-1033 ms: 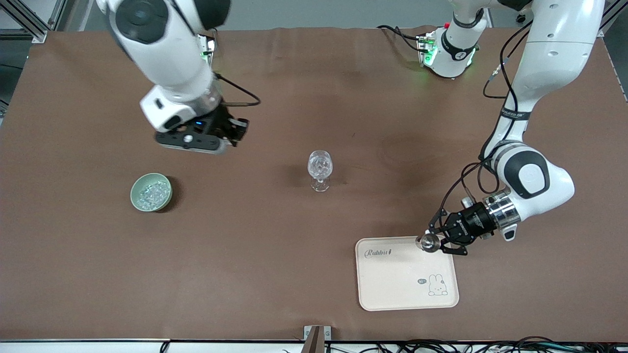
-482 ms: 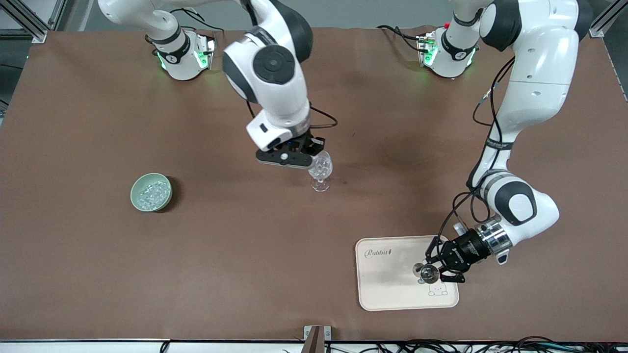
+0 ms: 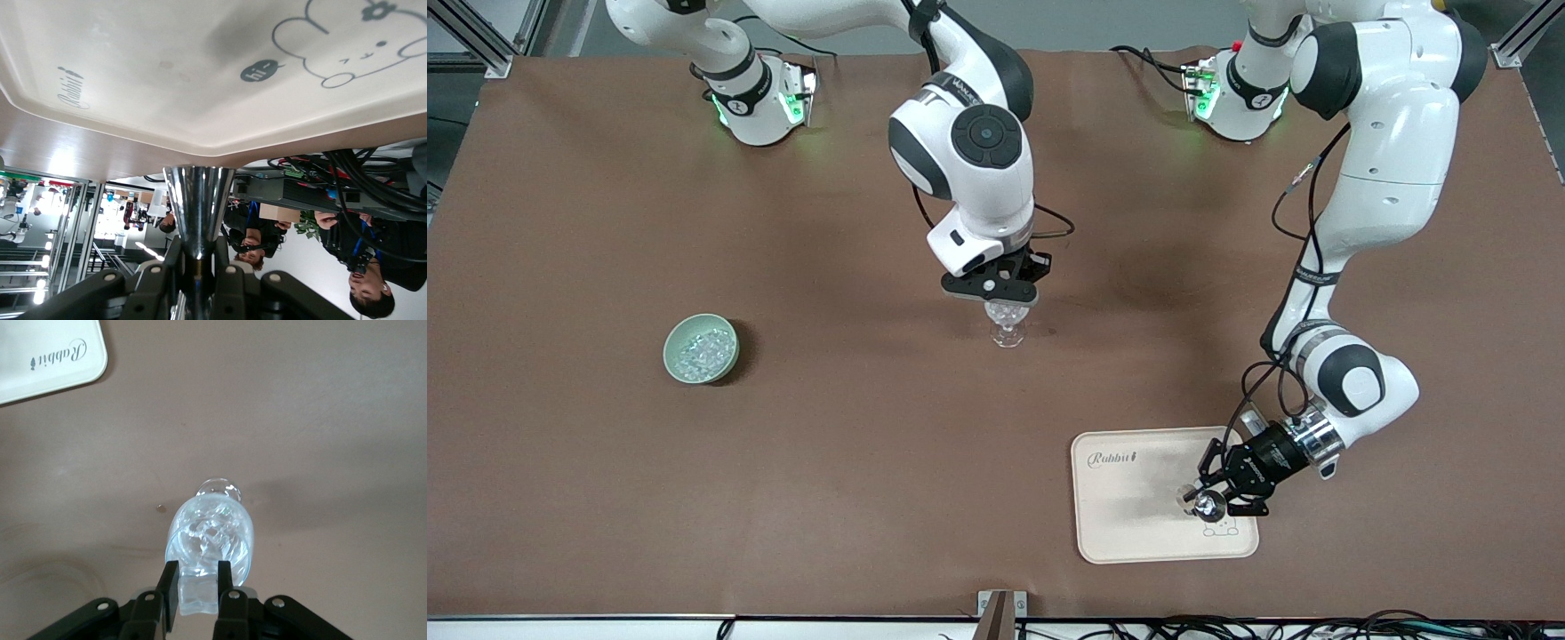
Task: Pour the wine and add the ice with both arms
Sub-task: 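Lower the jigger onto the tray while the right gripper drops ice into glass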
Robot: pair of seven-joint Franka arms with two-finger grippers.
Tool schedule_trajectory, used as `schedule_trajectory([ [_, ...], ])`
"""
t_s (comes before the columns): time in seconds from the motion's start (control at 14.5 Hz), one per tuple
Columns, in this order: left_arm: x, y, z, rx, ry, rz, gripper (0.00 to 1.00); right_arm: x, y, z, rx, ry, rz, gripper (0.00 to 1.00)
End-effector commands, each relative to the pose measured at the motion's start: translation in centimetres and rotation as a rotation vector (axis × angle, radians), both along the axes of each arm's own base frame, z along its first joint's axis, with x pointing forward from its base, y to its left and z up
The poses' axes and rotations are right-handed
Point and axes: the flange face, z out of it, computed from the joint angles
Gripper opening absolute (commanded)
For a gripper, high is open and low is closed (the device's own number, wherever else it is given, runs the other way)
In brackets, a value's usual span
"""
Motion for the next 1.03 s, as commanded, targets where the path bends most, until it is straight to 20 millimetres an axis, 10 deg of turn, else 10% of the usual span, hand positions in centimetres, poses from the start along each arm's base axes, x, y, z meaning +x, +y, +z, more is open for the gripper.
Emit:
schedule_trajectory([
  [0.0,0.2,-0.4,-0.8,-0.011,-0.050,0.023,0.06,-0.4,0.6,0.5,0.015,0.009,-0.027,0.02],
  [0.76,-2.6,2.3,-4.4,-0.022,-0.056,0.102,0.20,-1.1,1.0,-1.2,-0.011,0.025,-0.023,0.14],
  [0.83,-2.7,2.5,-4.5,-0.020,-0.053,0.103,0.36,-1.2,1.0,-1.2,-0.012,0.025,-0.020,0.15],
  [0.89,-2.7,2.5,-4.5,-0.022,-0.052,0.104,0.99,-1.1,1.0,-1.2,-0.009,0.027,-0.024,0.21],
  [0.96,-2.6,2.6,-4.2,-0.017,-0.058,0.099,1.00,-1.1,1.0,-1.2,-0.009,0.027,-0.023,0.27],
])
